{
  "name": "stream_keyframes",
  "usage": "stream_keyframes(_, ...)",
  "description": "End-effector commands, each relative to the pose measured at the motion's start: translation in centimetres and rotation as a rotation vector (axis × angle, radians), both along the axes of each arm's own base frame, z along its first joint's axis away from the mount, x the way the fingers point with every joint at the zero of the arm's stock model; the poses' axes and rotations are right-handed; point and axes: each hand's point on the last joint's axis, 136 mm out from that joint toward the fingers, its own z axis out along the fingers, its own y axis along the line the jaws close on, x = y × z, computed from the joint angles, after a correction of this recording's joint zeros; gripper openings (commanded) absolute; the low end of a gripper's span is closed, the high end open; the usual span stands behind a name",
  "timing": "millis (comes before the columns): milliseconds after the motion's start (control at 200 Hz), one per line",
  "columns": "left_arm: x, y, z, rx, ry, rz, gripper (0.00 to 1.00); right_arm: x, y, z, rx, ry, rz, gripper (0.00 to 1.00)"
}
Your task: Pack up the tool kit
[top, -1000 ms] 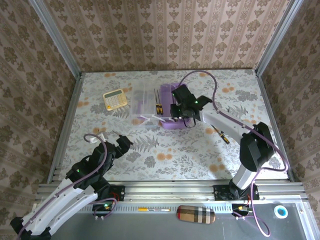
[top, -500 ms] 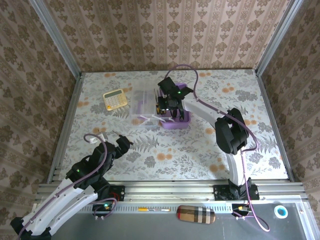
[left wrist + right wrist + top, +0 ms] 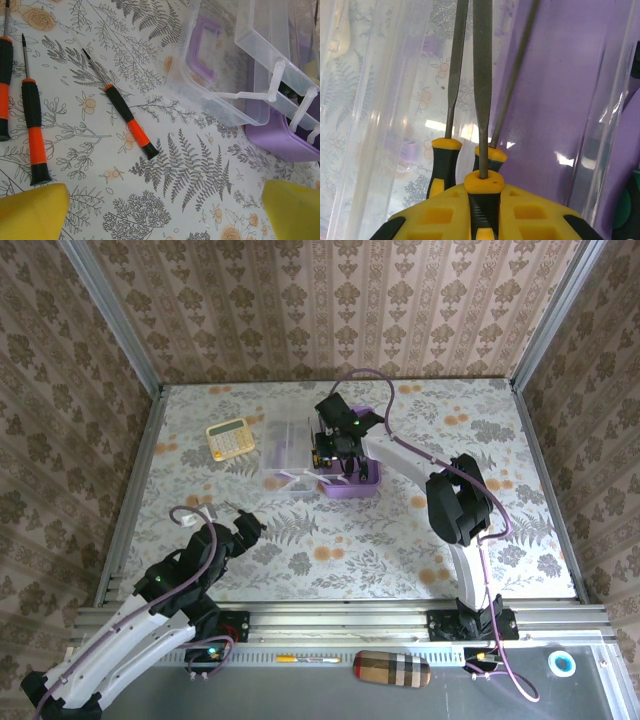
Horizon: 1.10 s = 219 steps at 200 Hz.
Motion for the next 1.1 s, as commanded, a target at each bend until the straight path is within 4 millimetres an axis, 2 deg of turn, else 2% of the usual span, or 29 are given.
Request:
stream_keyframes(0, 0.2, 0.0, 1.4, -0.021, -0.022, 0.007, 1.0, 0.2, -0.1, -0.3, -0.008, 0.021, 0.008, 0.19)
stream_keyframes(385, 0.2, 0.0, 1.1, -0.021, -0.014, 0.009, 1.0, 0.2, -0.2, 0.3, -0.004, 0.013, 0.001, 0.2)
stream_keyframes(595, 0.2, -0.1, 1.0, -0.022, -0.015, 0.007, 1.0, 0.3, -0.9, 2.2, 0.008, -0.042, -0.036, 0.19)
stream_keyframes(760, 0.3, -0.2, 1.0, -0.027, -0.015, 0.007, 1.0, 0.3, -1.4, 2.1, -0.01, -0.038, -0.053, 0.19)
stream_keyframes(935, 0.2, -0.2, 1.1, -0.029, -0.014, 0.005, 1.0, 0.1, -1.5, 1.5, -0.012, -0.024, -0.07, 0.29)
stream_keyframes(1090, 0.2, -0.1, 1.2, -0.028, -0.013, 0.004, 1.0, 0.2, -1.3, 2.7, 0.01, -0.043, -0.064, 0.34)
